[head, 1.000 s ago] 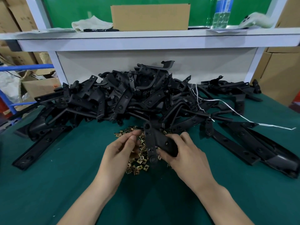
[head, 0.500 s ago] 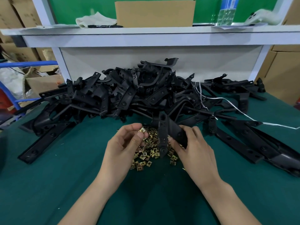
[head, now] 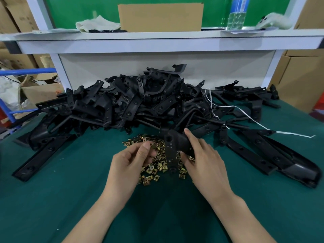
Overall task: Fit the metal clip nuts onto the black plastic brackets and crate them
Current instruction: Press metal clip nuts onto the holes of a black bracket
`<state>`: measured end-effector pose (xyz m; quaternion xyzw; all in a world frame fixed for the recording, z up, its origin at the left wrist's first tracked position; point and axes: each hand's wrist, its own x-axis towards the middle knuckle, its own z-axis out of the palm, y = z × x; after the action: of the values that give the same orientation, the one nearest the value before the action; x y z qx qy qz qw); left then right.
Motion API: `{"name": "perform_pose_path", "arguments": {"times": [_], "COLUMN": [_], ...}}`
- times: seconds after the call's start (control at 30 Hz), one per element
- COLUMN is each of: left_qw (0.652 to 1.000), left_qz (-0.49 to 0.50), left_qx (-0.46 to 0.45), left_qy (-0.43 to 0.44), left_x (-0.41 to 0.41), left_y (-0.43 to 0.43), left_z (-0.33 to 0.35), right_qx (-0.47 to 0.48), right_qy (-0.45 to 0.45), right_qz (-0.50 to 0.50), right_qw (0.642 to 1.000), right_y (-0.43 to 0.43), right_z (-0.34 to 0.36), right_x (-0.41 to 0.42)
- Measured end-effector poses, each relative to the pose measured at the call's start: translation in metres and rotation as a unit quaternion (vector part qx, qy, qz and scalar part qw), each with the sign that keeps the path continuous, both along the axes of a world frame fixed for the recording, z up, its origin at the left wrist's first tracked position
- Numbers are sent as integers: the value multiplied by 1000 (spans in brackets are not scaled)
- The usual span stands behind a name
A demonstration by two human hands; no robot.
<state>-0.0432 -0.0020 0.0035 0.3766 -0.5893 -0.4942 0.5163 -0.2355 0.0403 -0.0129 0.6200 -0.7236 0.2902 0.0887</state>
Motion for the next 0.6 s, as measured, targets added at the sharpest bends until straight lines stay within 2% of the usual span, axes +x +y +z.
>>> {"name": "perform_pose_path", "arguments": {"times": [0.13,0.3,0.6], "left_qw": [1000,996,993], "left_qz": [-9,-20,-21], "left_qx": [26,74,77], "left_qy": [-7,55,88], "left_x": [0,-1,-2], "left_y": [0,-1,0], "left_z": [0,0,0], "right_qx": [16,19,46], "right_qy": [16,34,43], "right_qz": [-3,-17,25], "right_qw": [1000,999,998], "right_y": [1,2,5], "right_z": [1,7,5], "right_x": [-1,4,11]}}
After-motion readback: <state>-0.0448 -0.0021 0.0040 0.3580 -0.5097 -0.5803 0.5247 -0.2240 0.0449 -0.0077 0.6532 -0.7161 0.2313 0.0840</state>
